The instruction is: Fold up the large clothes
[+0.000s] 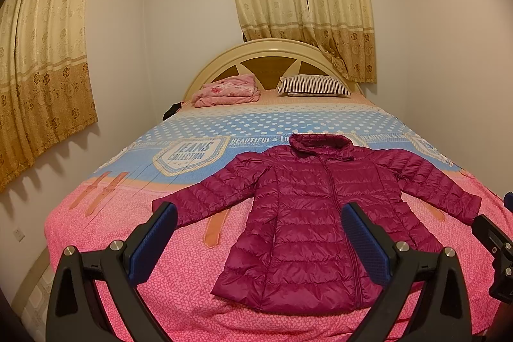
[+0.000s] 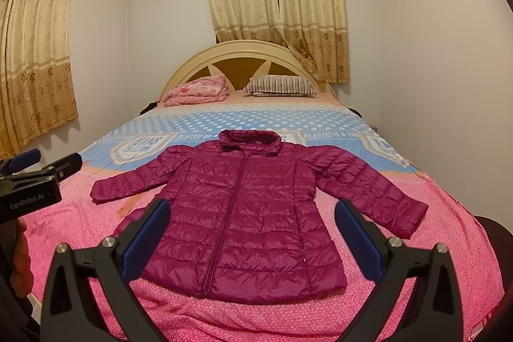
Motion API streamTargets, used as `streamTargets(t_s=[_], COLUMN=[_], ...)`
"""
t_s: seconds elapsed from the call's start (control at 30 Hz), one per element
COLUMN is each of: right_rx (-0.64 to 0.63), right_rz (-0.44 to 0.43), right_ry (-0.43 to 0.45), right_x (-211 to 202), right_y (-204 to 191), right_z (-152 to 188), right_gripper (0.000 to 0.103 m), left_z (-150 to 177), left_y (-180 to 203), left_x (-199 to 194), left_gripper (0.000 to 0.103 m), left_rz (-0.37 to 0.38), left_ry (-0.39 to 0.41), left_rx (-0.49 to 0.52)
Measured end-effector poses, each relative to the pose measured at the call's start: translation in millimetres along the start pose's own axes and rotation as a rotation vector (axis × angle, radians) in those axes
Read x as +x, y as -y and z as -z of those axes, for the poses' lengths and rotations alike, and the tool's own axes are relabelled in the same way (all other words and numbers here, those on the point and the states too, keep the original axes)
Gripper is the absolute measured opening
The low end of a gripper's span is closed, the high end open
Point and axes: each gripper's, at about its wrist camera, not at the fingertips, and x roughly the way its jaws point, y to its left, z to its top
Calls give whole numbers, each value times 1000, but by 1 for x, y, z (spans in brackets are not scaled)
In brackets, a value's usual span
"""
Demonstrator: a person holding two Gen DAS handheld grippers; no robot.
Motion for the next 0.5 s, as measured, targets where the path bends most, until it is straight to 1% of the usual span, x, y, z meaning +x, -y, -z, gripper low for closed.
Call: streamTargets(t_s=[0.5], right_rx=[0], right_rz=[-1], right_ry=[-2], right_x=[0], right_y=[-1], right_z=[0], right_gripper=[103], left_z=[0], left_y=[-1], left_x=[0], left_gripper=[102], left_rz=[1], left_ry=[0], left_rx=[-1])
